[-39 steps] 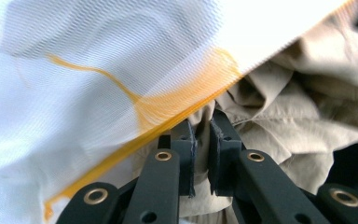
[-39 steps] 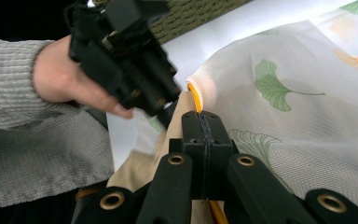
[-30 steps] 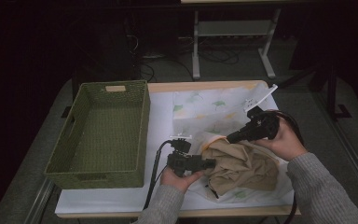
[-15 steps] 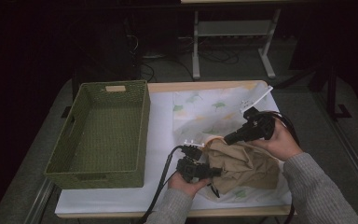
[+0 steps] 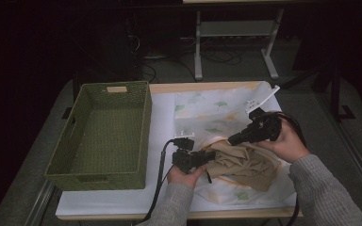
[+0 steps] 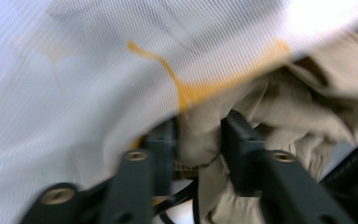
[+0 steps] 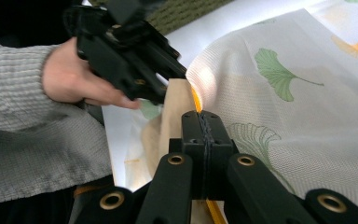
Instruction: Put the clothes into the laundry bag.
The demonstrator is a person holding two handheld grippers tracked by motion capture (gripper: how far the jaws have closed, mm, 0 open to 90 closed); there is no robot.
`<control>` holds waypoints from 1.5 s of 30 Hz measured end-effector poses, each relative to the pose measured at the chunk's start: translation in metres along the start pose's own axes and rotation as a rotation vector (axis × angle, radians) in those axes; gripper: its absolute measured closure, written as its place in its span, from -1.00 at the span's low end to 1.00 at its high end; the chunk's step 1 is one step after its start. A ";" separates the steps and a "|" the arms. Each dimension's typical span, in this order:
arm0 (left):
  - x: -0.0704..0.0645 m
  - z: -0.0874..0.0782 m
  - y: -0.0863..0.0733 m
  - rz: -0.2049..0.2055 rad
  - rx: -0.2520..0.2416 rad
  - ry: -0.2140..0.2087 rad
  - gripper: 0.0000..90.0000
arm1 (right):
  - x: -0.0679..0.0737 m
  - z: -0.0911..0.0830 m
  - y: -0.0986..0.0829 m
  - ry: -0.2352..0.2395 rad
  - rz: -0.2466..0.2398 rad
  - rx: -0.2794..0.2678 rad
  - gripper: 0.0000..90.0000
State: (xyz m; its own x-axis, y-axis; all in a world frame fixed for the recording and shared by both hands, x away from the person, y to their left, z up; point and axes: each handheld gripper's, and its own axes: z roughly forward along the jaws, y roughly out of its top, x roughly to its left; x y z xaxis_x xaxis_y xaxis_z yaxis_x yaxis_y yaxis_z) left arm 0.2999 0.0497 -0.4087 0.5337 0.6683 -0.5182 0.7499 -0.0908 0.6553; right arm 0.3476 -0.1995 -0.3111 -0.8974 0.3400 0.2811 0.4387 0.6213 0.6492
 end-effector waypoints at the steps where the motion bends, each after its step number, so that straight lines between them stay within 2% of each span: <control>1: 0.000 -0.003 -0.002 0.008 0.019 -0.012 0.24 | -0.002 0.000 -0.002 0.000 0.007 0.001 0.99; 3: -0.001 -0.011 -0.006 0.015 0.039 -0.033 0.00 | -0.004 0.000 -0.006 -0.003 0.018 0.001 0.99; 5: -0.001 -0.018 -0.012 -0.008 0.074 -0.073 -0.19 | -0.007 0.000 -0.009 -0.006 0.031 -0.001 0.99; 8: -0.006 -0.028 -0.021 0.009 0.114 -0.084 -0.22 | -0.009 -0.001 -0.012 -0.009 0.041 0.002 0.99; 10: -0.008 -0.023 -0.022 0.001 0.146 -0.099 -0.20 | -0.010 0.000 -0.012 -0.007 0.043 -0.004 0.99; 12: -0.010 -0.012 -0.021 0.000 0.170 -0.102 -0.21 | -0.010 0.002 -0.011 -0.004 0.048 0.000 0.99; 14: -0.010 0.000 -0.021 -0.012 0.181 -0.122 -0.25 | -0.009 0.004 -0.010 -0.002 0.043 0.009 0.99; 16: -0.011 0.012 -0.020 0.012 0.194 -0.100 -0.23 | -0.008 0.005 -0.009 0.001 0.036 0.010 0.99; 17: -0.012 0.016 -0.019 0.000 0.177 -0.102 -0.14 | -0.008 0.005 -0.009 0.002 0.033 0.008 0.99; 20: -0.013 0.020 -0.017 0.000 0.110 -0.114 0.46 | -0.008 0.005 -0.009 0.004 0.033 0.012 0.99; 22: -0.014 0.022 -0.014 -0.002 0.066 -0.107 0.72 | -0.007 0.005 -0.008 0.006 0.028 0.015 0.99; 26: -0.012 0.022 -0.010 -0.020 0.012 -0.077 0.82 | -0.003 0.002 -0.005 0.009 0.011 0.013 0.99; 28: -0.010 0.018 -0.005 -0.038 -0.057 -0.050 0.86 | 0.000 0.000 -0.003 0.013 0.004 0.007 0.99; 29: -0.009 0.016 -0.003 -0.050 -0.081 -0.049 0.86 | 0.002 -0.001 -0.002 0.010 -0.002 0.001 0.99; 30: -0.008 0.016 -0.002 -0.060 -0.085 -0.054 0.85 | 0.003 -0.003 -0.002 0.005 -0.007 0.001 0.99; 33: -0.008 0.014 -0.007 -0.029 -0.045 -0.051 0.67 | 0.002 -0.004 -0.002 0.002 -0.001 0.005 0.99; 35: -0.008 0.012 -0.011 -0.026 -0.013 -0.058 0.37 | -0.001 -0.003 -0.004 0.002 0.011 0.009 0.99; 38: -0.011 0.005 -0.020 0.013 0.016 -0.062 0.00 | -0.005 -0.002 -0.009 -0.002 0.019 0.011 0.99; 41: -0.014 0.002 -0.025 0.000 0.034 -0.079 -0.15 | -0.007 -0.002 -0.013 -0.009 0.034 0.011 0.99; 45: -0.019 0.015 -0.025 -0.039 0.036 -0.101 -0.21 | -0.007 0.000 -0.012 -0.007 0.032 0.007 0.99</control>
State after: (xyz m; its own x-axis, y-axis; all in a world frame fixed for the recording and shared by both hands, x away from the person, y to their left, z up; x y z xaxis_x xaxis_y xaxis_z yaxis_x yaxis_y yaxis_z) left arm 0.2770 0.0283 -0.4232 0.5395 0.5939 -0.5968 0.7833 -0.0941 0.6145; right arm 0.3490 -0.2093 -0.3211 -0.8827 0.3643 0.2968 0.4674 0.6149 0.6352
